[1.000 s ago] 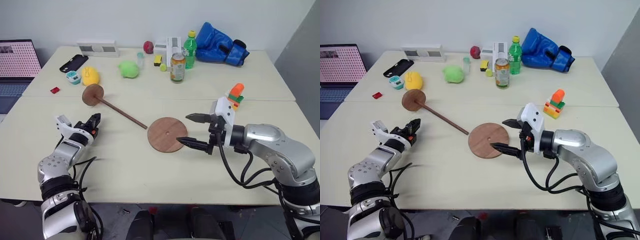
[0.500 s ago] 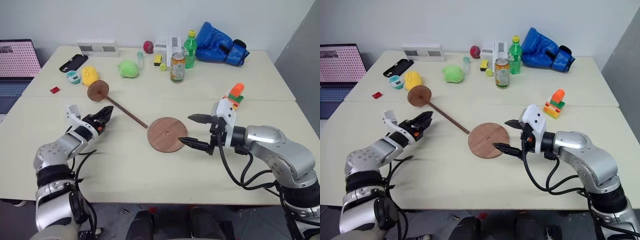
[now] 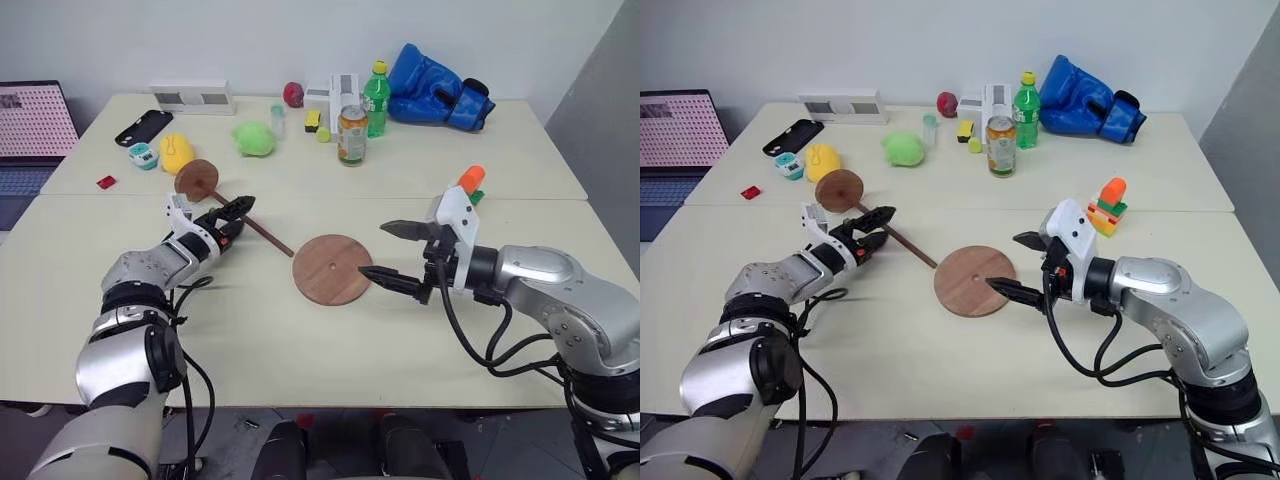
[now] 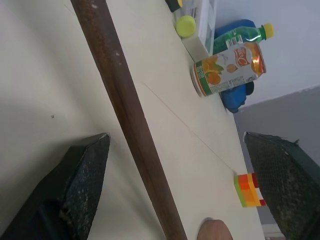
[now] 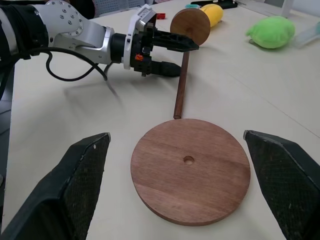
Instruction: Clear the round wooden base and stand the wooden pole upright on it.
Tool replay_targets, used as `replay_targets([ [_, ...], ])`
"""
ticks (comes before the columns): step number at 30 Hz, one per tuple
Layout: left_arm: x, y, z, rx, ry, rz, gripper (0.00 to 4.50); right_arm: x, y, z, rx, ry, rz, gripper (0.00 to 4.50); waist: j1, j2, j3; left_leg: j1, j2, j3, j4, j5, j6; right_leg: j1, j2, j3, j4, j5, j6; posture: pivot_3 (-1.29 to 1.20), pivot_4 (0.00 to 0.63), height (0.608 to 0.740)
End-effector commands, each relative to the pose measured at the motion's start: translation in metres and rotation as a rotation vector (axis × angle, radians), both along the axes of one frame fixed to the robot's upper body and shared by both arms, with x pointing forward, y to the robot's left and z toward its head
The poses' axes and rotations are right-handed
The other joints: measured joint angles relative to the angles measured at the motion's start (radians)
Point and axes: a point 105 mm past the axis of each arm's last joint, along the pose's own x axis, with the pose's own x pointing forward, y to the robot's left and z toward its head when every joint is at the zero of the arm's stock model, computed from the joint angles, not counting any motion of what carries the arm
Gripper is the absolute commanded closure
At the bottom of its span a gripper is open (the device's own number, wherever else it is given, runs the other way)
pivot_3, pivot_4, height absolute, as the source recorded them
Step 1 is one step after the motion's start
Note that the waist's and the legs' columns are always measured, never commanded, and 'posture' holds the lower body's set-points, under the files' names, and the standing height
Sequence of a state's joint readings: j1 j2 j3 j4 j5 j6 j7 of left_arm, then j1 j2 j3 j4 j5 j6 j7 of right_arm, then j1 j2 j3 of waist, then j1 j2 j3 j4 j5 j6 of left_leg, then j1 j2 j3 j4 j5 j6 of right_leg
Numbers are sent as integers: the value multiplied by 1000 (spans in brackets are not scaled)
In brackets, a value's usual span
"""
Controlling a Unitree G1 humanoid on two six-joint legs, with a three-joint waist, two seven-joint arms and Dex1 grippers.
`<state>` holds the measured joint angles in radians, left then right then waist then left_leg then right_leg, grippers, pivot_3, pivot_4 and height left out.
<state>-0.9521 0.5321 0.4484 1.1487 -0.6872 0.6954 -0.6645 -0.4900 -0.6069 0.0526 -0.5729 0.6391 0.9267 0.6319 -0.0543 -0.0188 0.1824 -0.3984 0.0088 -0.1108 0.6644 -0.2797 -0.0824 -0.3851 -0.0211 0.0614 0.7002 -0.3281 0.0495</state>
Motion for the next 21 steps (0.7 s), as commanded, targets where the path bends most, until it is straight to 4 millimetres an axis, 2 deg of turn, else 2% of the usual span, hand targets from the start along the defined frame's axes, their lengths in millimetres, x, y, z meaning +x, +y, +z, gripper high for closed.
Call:
replay_targets([
  [1,1,-2,-15,59,54,8,26,-5,-2,12,10,-53,-2,0,0,0,0,0,0,0,0,0,0,0,0,0,0,0,0,0,150,740],
  [4,2,-3,-18,74,67,22,26,-6,-3,11,7,-54,-4,0,0,0,0,1,0,0,0,0,1,0,0,0,2,0,0,0,150,740],
  [8,2,-2,-17,63,65,20,567,-6,-4,10,6,-54,-12,0,-2,0,0,1,0,0,0,0,2,0,0,1,4,0,0,0,150,740],
  [16,-1,11,-17,40,68,60,2356,-7,-6,5,6,-49,-19,0,-4,0,0,0,0,0,0,1,1,-2,0,1,4,0,0,0,150,740],
  [21,-1,11,-16,34,62,61,3281,-7,-5,3,6,-45,-12,0,-5,0,0,0,0,0,0,1,1,-2,0,1,4,0,0,0,150,740],
])
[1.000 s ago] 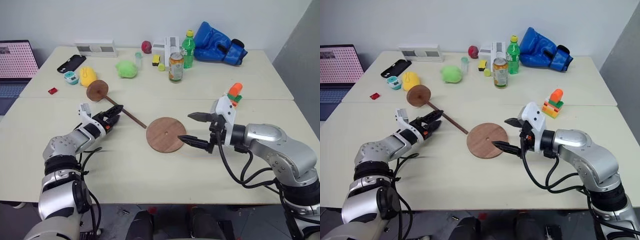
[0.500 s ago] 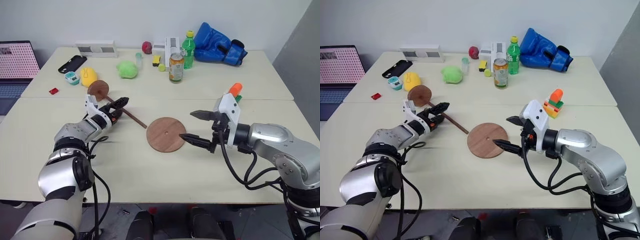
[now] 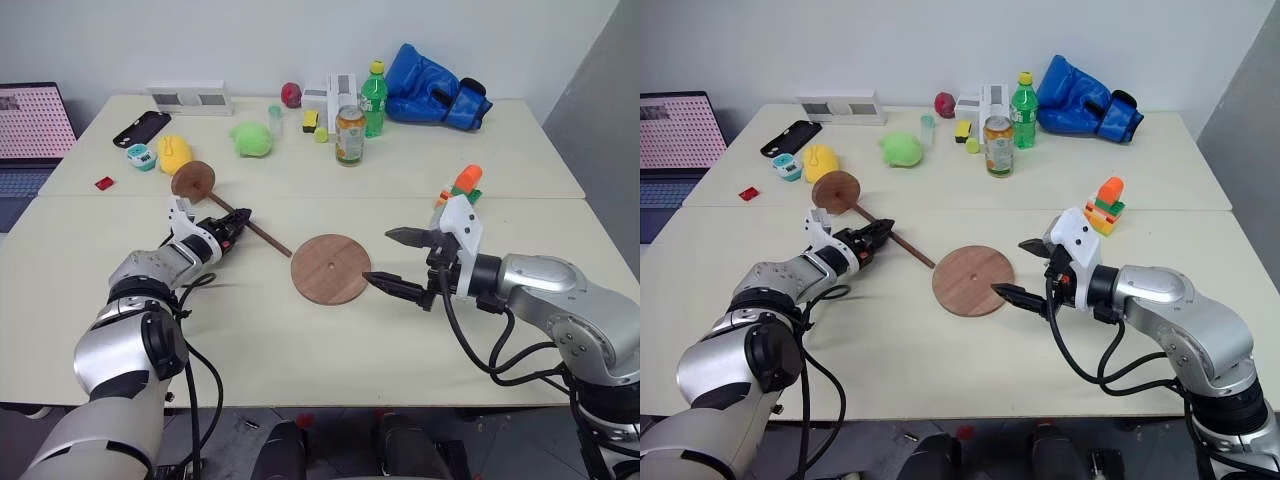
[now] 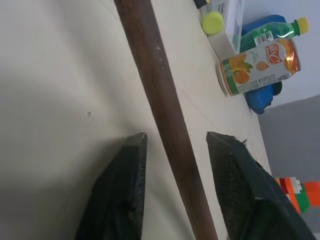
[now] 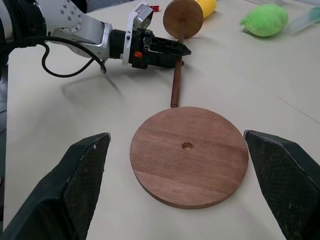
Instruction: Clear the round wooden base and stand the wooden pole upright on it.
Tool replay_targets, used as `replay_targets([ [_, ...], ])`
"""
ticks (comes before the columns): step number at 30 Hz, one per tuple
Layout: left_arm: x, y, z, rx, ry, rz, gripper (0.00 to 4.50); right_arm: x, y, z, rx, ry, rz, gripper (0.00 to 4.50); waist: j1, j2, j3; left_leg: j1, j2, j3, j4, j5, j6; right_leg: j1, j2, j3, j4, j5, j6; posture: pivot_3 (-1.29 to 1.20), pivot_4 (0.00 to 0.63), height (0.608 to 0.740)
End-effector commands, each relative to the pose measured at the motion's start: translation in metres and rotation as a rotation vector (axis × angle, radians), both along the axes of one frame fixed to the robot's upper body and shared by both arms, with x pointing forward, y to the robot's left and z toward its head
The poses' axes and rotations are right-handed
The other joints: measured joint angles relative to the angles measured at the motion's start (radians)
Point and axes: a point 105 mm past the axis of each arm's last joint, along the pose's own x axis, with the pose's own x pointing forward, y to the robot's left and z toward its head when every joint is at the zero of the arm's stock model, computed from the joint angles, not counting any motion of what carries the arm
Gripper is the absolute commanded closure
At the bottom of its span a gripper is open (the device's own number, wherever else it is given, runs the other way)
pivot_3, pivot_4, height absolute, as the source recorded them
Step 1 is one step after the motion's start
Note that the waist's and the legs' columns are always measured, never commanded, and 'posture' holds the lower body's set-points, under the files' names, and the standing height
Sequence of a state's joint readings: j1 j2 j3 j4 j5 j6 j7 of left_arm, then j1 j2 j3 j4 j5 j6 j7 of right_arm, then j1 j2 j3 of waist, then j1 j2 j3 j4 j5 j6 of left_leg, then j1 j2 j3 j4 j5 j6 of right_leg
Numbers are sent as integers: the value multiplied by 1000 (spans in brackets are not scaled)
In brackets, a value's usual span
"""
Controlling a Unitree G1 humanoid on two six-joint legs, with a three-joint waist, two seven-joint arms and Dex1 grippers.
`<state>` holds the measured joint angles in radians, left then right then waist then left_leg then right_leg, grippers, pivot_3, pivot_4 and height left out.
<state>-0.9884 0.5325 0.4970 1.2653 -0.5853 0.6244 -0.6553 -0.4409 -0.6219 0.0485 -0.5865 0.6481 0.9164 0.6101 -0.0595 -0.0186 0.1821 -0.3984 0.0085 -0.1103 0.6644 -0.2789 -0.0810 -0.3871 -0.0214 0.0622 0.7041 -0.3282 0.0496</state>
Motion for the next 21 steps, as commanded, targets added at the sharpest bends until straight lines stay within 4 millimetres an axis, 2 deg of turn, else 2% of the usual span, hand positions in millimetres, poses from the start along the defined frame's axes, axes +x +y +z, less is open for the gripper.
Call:
replay_targets([
  [1,-2,5,-1,0,6,11,3494,-4,1,12,8,-67,17,0,0,0,0,0,0,0,0,0,0,0,0,0,0,0,0,0,150,740],
  [4,-1,3,-1,-3,5,9,4054,-3,1,12,9,-68,18,0,0,0,0,0,0,0,0,0,0,0,0,0,0,0,0,0,150,740],
  [9,1,-4,-1,-7,0,-4,4122,-4,1,12,8,-69,21,0,-1,0,0,0,0,0,0,0,0,0,0,0,1,0,0,0,150,740],
  [13,4,2,11,-21,-43,21,4140,-4,0,12,8,-71,16,0,-1,0,0,0,0,0,0,0,0,0,0,0,1,0,0,0,150,740],
  [15,8,10,28,-25,-108,57,4150,-5,0,13,9,-74,12,0,-2,0,0,0,0,0,0,0,0,0,0,0,1,0,0,0,150,740],
  [16,10,15,45,-39,-167,71,4155,-5,0,13,11,-75,10,0,-2,0,0,0,0,0,0,0,0,0,0,0,1,0,0,0,150,740],
  [17,11,16,71,-52,-256,42,4155,-7,0,12,11,-78,15,0,-3,-1,0,0,0,0,0,0,0,0,0,0,1,0,0,0,150,740],
  [19,9,14,98,-62,-347,-2,4155,-8,1,12,10,-80,22,0,-5,-2,1,-1,1,0,0,0,0,-1,1,0,2,0,0,0,150,740],
  [21,5,2,113,66,-432,-72,4155,-13,4,6,6,-80,49,0,-7,-2,1,-2,1,-1,0,0,-1,-2,1,-1,2,0,0,0,150,740],
])
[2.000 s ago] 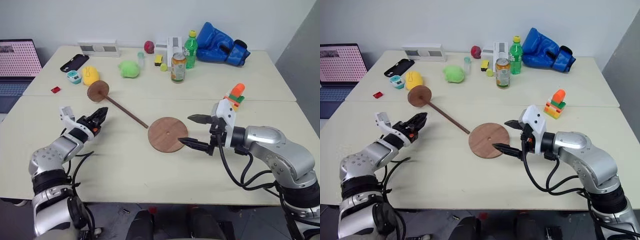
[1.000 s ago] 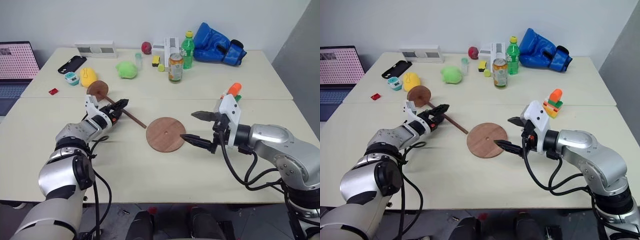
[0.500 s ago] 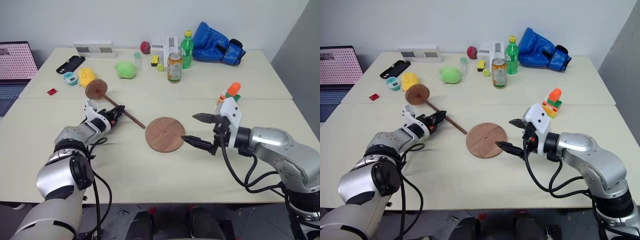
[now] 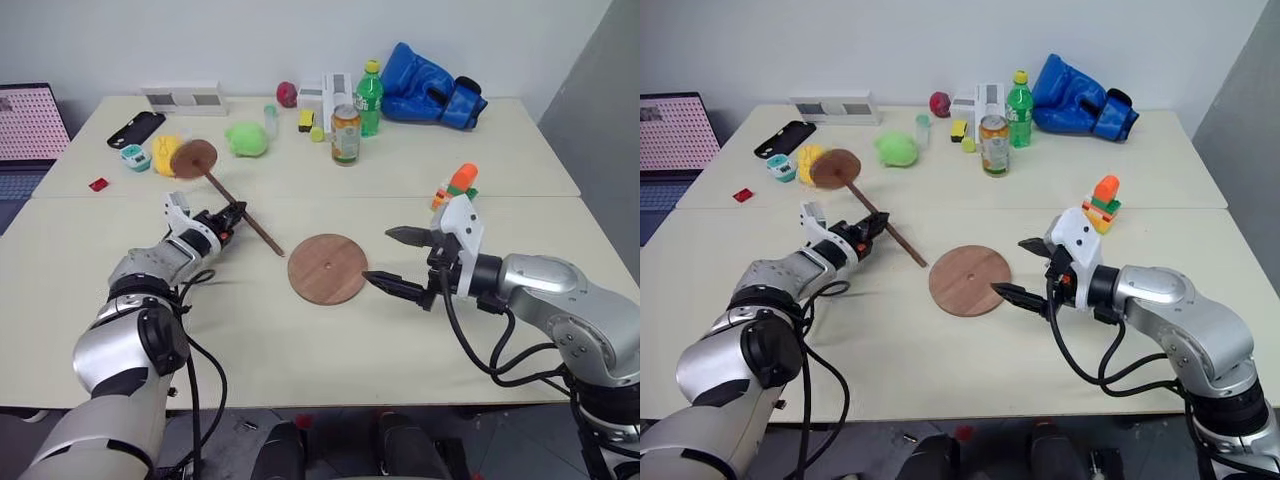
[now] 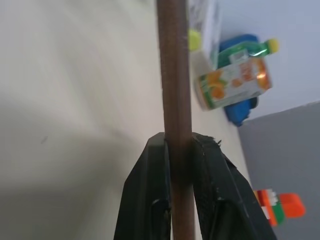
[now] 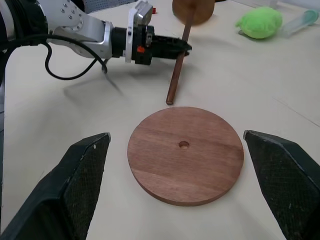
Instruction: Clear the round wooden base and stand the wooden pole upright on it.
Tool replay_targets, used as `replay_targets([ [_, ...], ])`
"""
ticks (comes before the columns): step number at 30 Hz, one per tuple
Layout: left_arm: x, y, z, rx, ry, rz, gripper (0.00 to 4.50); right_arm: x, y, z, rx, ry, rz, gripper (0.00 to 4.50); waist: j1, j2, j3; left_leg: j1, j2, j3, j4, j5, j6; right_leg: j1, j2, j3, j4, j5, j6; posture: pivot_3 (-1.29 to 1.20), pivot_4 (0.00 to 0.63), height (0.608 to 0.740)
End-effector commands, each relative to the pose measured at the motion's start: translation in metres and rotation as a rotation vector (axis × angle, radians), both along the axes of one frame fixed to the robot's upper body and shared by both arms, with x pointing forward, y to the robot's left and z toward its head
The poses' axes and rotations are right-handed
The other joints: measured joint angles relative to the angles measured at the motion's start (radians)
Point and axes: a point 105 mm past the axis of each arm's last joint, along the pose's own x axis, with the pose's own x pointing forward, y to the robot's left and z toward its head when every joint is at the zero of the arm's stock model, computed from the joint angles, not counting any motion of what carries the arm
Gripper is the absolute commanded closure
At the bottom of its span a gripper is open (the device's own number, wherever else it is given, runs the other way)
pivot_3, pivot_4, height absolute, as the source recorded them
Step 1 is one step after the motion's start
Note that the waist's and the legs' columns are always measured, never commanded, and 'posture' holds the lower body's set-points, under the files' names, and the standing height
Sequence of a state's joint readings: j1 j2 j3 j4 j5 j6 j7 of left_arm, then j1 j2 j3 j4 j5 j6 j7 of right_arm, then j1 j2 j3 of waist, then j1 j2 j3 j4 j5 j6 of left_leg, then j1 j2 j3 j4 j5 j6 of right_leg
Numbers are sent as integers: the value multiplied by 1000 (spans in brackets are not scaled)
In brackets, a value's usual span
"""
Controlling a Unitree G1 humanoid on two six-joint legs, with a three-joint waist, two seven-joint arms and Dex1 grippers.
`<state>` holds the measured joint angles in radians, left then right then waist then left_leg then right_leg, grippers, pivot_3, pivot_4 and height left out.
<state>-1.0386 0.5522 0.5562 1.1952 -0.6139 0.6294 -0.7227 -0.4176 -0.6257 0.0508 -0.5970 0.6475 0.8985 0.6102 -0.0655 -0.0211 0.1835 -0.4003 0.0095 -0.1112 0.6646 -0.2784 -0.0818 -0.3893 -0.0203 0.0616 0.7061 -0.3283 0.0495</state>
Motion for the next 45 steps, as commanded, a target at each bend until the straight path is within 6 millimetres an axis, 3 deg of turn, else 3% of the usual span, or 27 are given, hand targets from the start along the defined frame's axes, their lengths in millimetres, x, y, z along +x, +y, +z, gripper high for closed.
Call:
replay_targets([
  [1,-6,-10,67,178,-277,-67,4155,-12,6,7,0,-81,59,0,-1,0,0,0,0,1,0,0,0,0,0,1,0,0,0,0,150,740],
  [4,-14,-25,73,305,-361,-51,4155,-16,10,-1,-6,-78,90,0,2,0,0,0,0,1,-1,0,0,1,-1,1,-2,0,0,0,150,740],
  [7,-47,-70,57,518,-457,-177,4155,-16,16,-20,-9,-73,107,0,4,0,-1,1,1,1,-1,0,0,2,-2,3,-3,0,0,0,150,740],
  [14,-79,-104,49,589,-579,-191,4155,-2,23,-45,-9,-128,65,0,7,-1,-1,2,1,3,1,0,0,1,0,3,-1,0,0,0,150,740],
  [22,-78,-126,48,538,-609,-194,4155,7,32,-60,-11,-130,42,0,11,-1,-2,3,0,3,1,0,0,3,-1,3,-1,0,0,0,150,740],
  [31,-79,-145,27,559,-644,-269,4155,13,32,-66,12,-99,-18,0,10,-1,-2,3,0,3,0,0,0,3,0,3,-1,0,0,0,150,740],
  [45,-66,-153,11,591,-690,-277,4155,10,24,-68,0,-94,-50,0,10,-1,-2,3,0,3,0,0,0,3,0,3,-1,0,0,0,150,740],
])
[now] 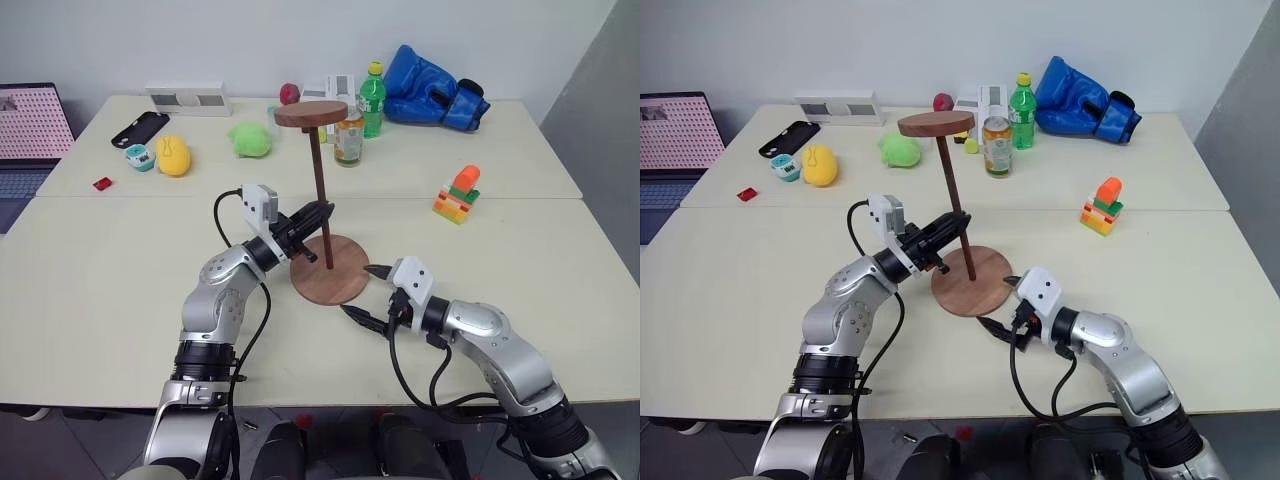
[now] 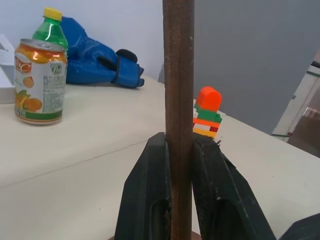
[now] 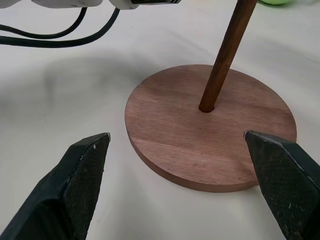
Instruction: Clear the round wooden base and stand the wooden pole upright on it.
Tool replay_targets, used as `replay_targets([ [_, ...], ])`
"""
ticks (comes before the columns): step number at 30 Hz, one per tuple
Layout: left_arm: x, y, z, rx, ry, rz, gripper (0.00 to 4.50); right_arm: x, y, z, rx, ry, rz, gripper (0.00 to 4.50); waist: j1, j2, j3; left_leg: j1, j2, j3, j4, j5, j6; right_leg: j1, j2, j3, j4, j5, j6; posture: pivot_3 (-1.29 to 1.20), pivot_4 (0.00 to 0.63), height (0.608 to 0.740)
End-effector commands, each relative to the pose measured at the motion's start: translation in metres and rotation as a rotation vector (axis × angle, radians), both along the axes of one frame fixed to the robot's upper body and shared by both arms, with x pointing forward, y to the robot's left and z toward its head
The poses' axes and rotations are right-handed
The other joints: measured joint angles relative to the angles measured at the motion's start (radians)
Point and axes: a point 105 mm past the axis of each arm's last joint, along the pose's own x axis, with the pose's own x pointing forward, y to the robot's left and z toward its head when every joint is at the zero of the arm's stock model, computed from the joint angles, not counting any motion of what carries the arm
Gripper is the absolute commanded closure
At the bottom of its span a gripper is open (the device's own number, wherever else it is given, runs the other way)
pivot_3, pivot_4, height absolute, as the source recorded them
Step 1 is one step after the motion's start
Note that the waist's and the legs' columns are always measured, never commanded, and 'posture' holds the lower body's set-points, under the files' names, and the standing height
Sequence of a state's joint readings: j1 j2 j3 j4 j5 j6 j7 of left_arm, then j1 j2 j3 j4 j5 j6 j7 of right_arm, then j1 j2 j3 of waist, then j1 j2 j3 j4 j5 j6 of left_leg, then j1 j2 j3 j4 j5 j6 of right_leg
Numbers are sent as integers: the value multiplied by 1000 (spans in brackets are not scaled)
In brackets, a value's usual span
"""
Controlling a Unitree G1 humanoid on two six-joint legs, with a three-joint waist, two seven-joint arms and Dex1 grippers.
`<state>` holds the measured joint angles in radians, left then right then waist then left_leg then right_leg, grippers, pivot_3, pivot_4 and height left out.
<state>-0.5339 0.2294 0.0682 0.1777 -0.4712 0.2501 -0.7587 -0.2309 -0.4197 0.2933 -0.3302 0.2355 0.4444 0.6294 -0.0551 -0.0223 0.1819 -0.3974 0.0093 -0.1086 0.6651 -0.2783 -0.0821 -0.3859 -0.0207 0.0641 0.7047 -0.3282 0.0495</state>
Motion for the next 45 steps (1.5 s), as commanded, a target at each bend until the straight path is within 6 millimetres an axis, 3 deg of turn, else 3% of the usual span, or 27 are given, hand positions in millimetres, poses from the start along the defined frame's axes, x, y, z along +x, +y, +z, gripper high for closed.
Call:
replay_targets([
  [1,0,-7,6,29,-72,-22,4155,0,-3,14,14,-52,-9,0,0,0,0,0,0,0,0,0,0,0,0,0,0,0,0,0,150,740],
  [8,-10,-6,0,75,-117,-50,4155,-1,-4,13,7,-54,-15,0,0,0,0,0,0,0,0,0,0,0,0,0,0,0,0,0,150,740],
  [14,-21,9,-31,165,-53,-22,4155,-1,-7,13,3,-59,-27,0,-2,0,-1,1,1,0,-1,0,0,0,0,0,0,0,0,0,150,740],
  [21,-23,11,-57,248,23,-51,4155,1,-8,15,4,-61,-34,0,-1,0,-5,17,1,-1,-4,-2,4,17,1,0,-5,0,0,0,150,740],
  [28,-20,4,-65,298,34,-68,4155,4,-9,18,7,-62,-48,0,-1,1,-16,17,1,-1,-4,-3,4,18,1,-1,-6,0,0,0,150,740],
  [39,-15,19,-74,297,85,-34,4155,4,-10,17,1,-59,-52,0,-2,5,-25,18,1,-1,-4,-3,5,19,1,-1,-7,0,0,0,150,740],
  [41,-19,17,-69,277,76,-60,3528,4,-9,17,3,-59,-48,0,-2,6,-26,18,1,-1,-4,-3,5,19,1,-1,-7,0,0,0,150,740],
  [42,-21,15,-67,265,75,-76,3464,4,-9,17,4,-59,-47,0,-4,6,-26,19,1,-1,-4,-3,5,19,1,-1,-7,0,0,0,150,740],
  [45,-31,10,-63,256,69,-149,2716,5,-8,16,1,-58,-42,0,-8,7,-23,15,1,-1,-5,-3,5,15,2,1,-7,0,0,0,150,740],
])
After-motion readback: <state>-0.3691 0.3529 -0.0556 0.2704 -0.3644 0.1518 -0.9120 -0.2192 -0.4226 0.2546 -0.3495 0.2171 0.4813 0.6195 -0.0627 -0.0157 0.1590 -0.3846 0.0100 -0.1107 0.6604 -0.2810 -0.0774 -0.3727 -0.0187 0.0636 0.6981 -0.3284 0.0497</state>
